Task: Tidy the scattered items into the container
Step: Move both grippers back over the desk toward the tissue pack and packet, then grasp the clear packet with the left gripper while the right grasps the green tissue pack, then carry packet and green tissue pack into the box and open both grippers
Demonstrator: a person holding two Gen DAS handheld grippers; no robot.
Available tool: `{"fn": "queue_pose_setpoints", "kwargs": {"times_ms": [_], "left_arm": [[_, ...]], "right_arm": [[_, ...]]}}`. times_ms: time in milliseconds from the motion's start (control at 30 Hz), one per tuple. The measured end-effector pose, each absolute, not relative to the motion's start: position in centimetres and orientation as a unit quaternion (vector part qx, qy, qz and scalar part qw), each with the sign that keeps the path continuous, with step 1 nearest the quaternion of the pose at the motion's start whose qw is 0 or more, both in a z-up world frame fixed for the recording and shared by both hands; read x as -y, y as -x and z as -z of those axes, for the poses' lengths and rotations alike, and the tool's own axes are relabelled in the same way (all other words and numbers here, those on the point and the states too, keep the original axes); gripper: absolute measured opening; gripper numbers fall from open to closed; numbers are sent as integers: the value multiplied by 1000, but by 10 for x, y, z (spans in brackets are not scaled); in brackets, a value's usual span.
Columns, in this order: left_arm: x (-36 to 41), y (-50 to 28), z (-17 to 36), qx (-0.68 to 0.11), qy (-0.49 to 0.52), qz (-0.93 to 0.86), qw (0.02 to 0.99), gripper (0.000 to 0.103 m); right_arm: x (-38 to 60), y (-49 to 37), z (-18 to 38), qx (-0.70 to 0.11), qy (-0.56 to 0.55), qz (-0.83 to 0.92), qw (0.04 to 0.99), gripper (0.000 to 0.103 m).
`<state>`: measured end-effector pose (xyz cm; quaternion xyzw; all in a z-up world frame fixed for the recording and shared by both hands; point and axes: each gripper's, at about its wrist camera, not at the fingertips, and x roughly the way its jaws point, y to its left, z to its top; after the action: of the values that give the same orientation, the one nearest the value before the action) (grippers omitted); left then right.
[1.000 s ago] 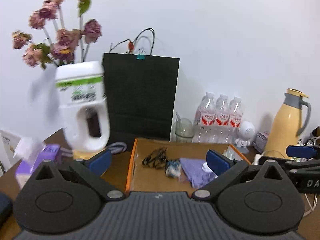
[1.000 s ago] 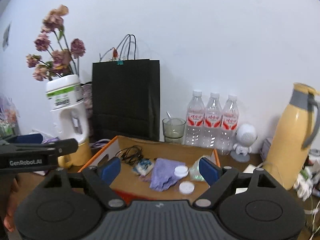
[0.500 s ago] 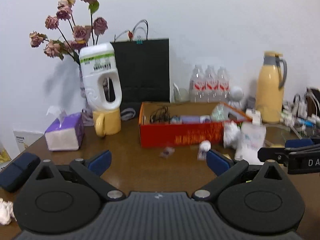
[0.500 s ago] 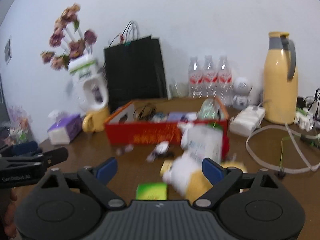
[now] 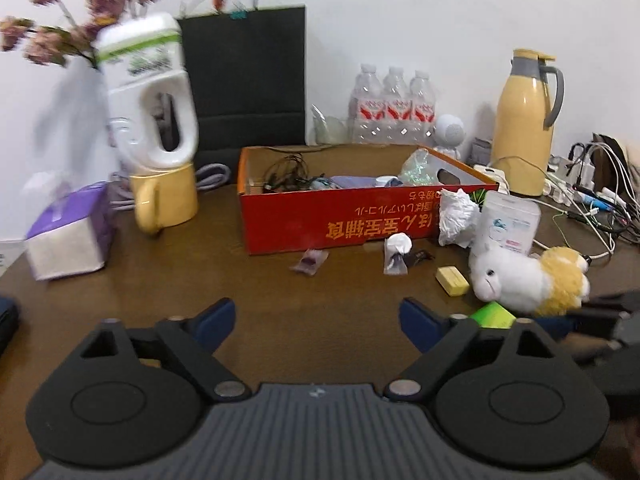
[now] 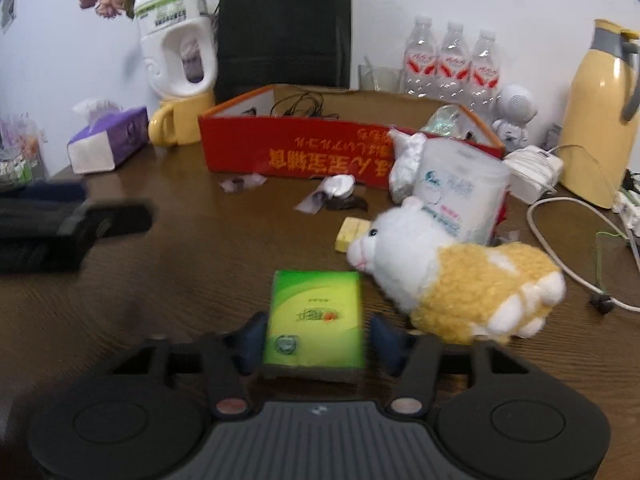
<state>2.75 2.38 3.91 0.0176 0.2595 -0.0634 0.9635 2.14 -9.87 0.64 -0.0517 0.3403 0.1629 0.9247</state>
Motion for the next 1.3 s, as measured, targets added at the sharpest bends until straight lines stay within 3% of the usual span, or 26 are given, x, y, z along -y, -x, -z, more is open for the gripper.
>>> {"fn": "queue_pose_setpoints", "kwargs": {"times_ms": [100,333,533,567,800,1000,1300], "left_arm": [[-24,-72,-37,-284,-22,82,955,77],[-17,-143,-20,-328,-41,98,939,41],[-23,-160,-7,-348,-15,108,931,29],[-24,-159,-7,-345,-19,105,932,20],[-31,-138,-17,-328,4,77,942,15],[-12,-60,-57,-240,-49,45,968,15],[4,28,-75,-189,-38,22,981,15]], "right_arm": [[96,-26,-9,-341,58,-170,923,44],[100,-28,-40,-283,38,-207,936,44],[111,-36,-59,-253,16,-220,942,44],[111,-38,-59,-253,18,-220,942,44],[106,-46,-54,-262,19,-215,941,44],[115,-27,-69,-240,12,-199,950,44],[128,21,-86,-200,-4,-194,960,44]]}}
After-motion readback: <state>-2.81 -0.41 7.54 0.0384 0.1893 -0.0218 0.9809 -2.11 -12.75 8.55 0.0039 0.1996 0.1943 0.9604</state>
